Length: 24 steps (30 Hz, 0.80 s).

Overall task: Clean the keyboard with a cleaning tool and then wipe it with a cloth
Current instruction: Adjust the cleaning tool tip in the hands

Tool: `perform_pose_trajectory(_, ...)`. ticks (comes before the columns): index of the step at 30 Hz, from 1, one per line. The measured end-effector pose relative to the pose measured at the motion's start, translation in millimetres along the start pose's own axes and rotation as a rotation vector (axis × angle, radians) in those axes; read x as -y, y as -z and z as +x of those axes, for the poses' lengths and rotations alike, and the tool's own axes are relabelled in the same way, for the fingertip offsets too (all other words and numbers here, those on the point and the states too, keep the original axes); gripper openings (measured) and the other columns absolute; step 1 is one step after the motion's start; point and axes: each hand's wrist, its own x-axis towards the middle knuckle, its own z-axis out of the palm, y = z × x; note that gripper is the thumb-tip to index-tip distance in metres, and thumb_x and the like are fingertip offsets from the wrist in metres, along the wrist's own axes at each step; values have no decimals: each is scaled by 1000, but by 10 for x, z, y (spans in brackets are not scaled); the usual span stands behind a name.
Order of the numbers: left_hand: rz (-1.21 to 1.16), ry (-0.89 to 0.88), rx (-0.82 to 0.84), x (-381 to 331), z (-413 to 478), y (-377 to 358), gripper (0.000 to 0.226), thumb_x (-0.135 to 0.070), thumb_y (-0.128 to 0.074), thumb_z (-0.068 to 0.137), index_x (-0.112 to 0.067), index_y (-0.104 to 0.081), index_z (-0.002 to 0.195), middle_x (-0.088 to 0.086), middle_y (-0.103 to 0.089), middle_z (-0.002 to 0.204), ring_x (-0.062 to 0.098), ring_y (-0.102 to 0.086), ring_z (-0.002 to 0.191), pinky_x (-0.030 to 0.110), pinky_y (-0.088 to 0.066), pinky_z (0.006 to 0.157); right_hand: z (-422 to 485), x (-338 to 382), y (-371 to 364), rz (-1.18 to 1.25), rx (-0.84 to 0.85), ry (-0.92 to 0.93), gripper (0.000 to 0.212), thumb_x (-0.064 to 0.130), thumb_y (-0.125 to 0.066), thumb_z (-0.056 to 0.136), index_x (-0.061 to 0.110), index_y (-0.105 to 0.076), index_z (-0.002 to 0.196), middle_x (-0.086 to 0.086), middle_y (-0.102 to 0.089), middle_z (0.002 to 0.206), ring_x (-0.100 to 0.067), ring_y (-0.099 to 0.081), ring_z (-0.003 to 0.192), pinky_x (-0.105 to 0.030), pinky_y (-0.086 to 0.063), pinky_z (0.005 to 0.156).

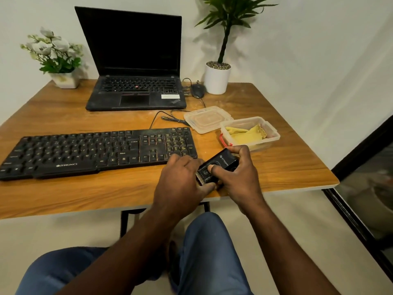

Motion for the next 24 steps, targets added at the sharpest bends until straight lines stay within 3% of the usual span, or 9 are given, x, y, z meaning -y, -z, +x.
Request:
perform_pose_trajectory(9, -12, -4, -21, 32, -16, -35, 72, -68, -69, 79, -19, -65, 132, -5, -66, 113, 14, -44, 106, 31, -44, 88, -4, 11, 27, 76, 46, -27, 46, 15, -77, 88, 30, -50, 121, 3, -70, 104, -13, -75, 89, -47, -64, 74)
perform_pose_trajectory(14, -20, 5, -21, 34, -24, -30, 74, -69, -68, 80, -19, -63, 135, -4, -66, 118, 15, -45, 109, 30, -43, 89, -1, 14, 39, 118, 80, -45, 46, 16, -78, 89, 29, -51, 123, 2, -70, 104, -24, -76, 84, -45, -65, 72)
perform_pose_trajectory(17, -18, 9, -8, 36, -19, -27, 74, -68, -68, 82, -22, -61, 139, -4, -65, 122, 14, -43, 112, 29, -41, 91, 7, -6, 38, 150, 72, -62, 47, 18, -80, 87, 28, -52, 123, -2, -71, 106, -19, -74, 71, -37, -62, 68)
perform_pose_trajectory(24, -42, 54, 19, 42, 10, 23, 72, -66, -71, 83, -31, -55, 145, -10, -63, 131, 12, -42, 119, 26, -37, 94, 8, -56, 144, 46, 71, -35, 50, 42, -84, 82, 33, -57, 123, 11, -66, 116, -10, -71, 99, -30, -63, 76)
